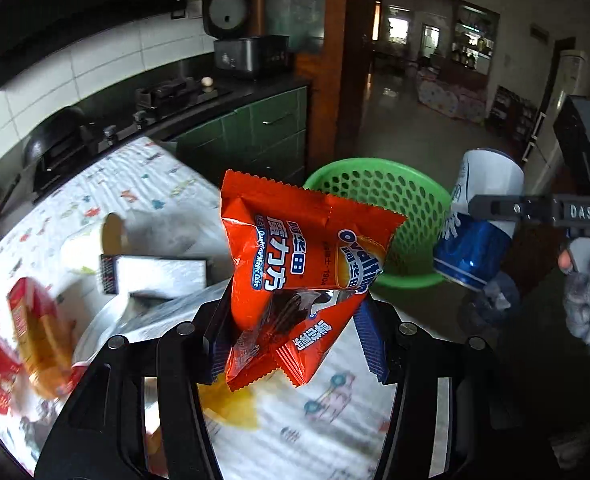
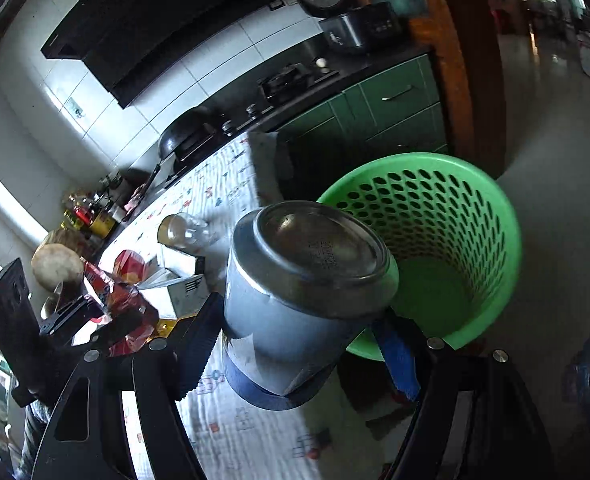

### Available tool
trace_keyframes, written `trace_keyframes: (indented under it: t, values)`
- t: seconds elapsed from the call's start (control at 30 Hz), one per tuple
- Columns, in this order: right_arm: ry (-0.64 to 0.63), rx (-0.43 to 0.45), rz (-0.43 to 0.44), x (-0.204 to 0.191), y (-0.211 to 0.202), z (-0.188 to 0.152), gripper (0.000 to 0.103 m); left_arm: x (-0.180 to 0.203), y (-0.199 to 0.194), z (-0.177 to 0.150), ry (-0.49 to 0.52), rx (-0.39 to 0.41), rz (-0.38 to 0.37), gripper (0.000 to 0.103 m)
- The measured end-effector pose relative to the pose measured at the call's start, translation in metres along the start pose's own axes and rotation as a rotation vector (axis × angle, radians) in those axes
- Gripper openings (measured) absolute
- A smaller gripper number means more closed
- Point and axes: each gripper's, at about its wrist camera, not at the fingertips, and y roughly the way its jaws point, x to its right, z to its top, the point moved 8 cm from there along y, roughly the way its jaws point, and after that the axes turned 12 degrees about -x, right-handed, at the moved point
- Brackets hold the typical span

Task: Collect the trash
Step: 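Carry the orange wrapper and blue can to the green basket and drop both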

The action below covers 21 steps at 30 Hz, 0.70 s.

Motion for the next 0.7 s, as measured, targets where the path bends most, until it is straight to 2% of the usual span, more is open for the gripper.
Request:
trace_keyframes:
  t: [0.1,0.2,0.3,0.33,0.4,0.47,0.57,0.7]
  values:
    - [0.029,0.032,-0.052,0.023,-0.010,0.000,0.071,0.023,0.037,0.033,0.006,-0.038,-0.069,0.053]
    - [0.070,0.044,-0.062,0.041,-0.015,-0.003,0.071,0.045,0.070,0.057,0.022,-0.076,-0.078,0.056]
    - [0.084,0.054,-0.087,0.052,-0.018,-0.005,0.071,0.058,0.096,0.074,0.020,-0.095,-0.080,0.071]
    - [0.088,0.058,-0.096,0.055,-0.018,-0.004,0.071,0.061,0.101,0.079,0.014,-0.095,-0.095,0.073]
    - [0.100,0.061,-0.109,0.058,-0.016,-0.003,0.071,0.062,0.112,0.085,-0.022,-0.097,-0.116,0.092]
    - [0.111,0.062,-0.116,0.063,-0.015,-0.002,0.071,0.064,0.117,0.085,-0.039,-0.106,-0.138,0.092]
    - [0.115,0.060,-0.122,0.071,-0.013,0.002,0.071,0.061,0.111,0.081,-0.050,-0.100,-0.133,0.092]
    - [0.118,0.051,-0.125,0.076,-0.001,0.015,0.071,0.047,0.088,0.070,-0.065,-0.072,-0.096,0.092]
